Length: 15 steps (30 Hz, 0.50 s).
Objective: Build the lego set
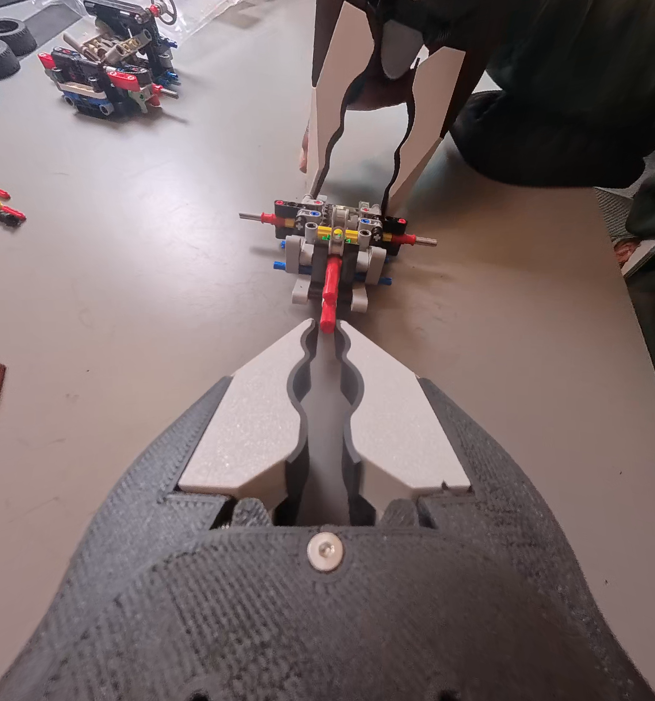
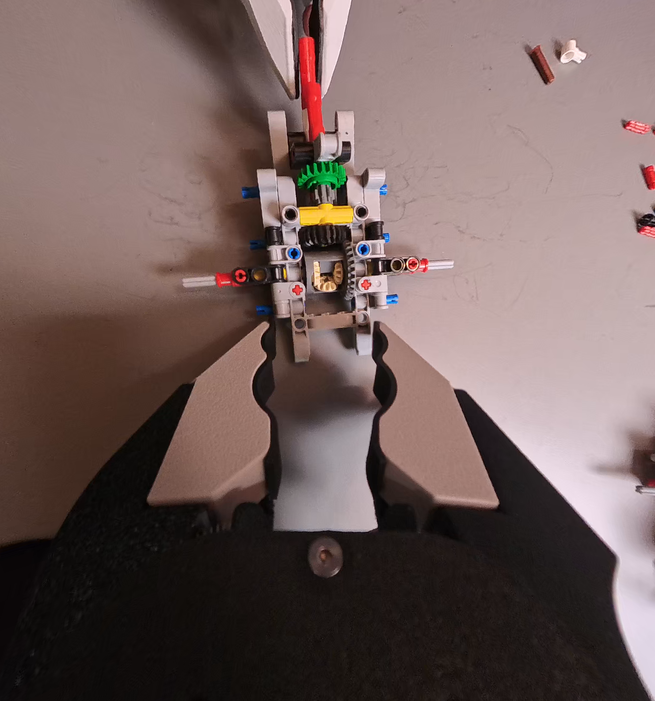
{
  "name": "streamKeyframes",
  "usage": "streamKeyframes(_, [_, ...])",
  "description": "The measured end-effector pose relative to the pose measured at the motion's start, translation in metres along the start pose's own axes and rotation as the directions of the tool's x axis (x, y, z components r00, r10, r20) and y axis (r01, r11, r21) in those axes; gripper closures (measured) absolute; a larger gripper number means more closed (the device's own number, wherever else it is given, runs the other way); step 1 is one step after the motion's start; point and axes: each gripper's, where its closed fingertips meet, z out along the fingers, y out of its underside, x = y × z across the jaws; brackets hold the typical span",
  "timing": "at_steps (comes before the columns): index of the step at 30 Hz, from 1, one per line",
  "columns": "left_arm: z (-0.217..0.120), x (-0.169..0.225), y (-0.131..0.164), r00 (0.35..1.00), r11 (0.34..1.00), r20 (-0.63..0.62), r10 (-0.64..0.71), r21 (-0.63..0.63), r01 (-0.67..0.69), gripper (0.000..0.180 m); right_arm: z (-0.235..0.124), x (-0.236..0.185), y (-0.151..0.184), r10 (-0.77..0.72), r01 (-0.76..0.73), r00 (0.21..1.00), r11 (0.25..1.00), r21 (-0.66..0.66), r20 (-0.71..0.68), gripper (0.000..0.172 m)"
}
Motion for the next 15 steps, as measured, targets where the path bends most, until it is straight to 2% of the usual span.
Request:
streamKeyframes(3, [-0.002, -0.003, 0.001, 1.0, 1.0, 0.012, 0.002, -0.002, -0.002, 0.172, 0.0, 0.002, 0.001, 0.009, -0.009, 1.0, 1.0, 0.008, -0.004, 0.106])
streamKeyframes(6, [-0.003, -0.005, 0.003, 1.0, 1.0, 0.019, 0.011, -0.008, -0.01, 0.165, 0.002, 0.002, 0.0, 0.009, -0.009, 1.0, 1.0, 0.011, -0.002, 0.101])
streamKeyframes(9, [-0.001, -0.004, 0.005, 1.0, 1.0, 0.018, 0.015, -0.027, -0.015, 0.154, 0.005, -0.002, -0.004, 0.003, -0.004, 1.0, 1.0, 0.019, 0.016, 0.102])
streamKeyframes(12, [0.002, -0.002, 0.008, 0.999, 0.998, 0.015, 0.035, -0.051, -0.034, 0.147, 0.007, -0.004, -0.007, -0.007, 0.007, 1.0, 1.0, 0.024, 0.026, 0.114])
streamKeyframes(15, [0.004, -0.001, 0.011, 0.998, 0.996, 0.02, 0.053, -0.076, -0.051, 0.141, 0.009, -0.006, -0.011, -0.012, 0.011, 0.999, 0.999, 0.044, 0.037, 0.115])
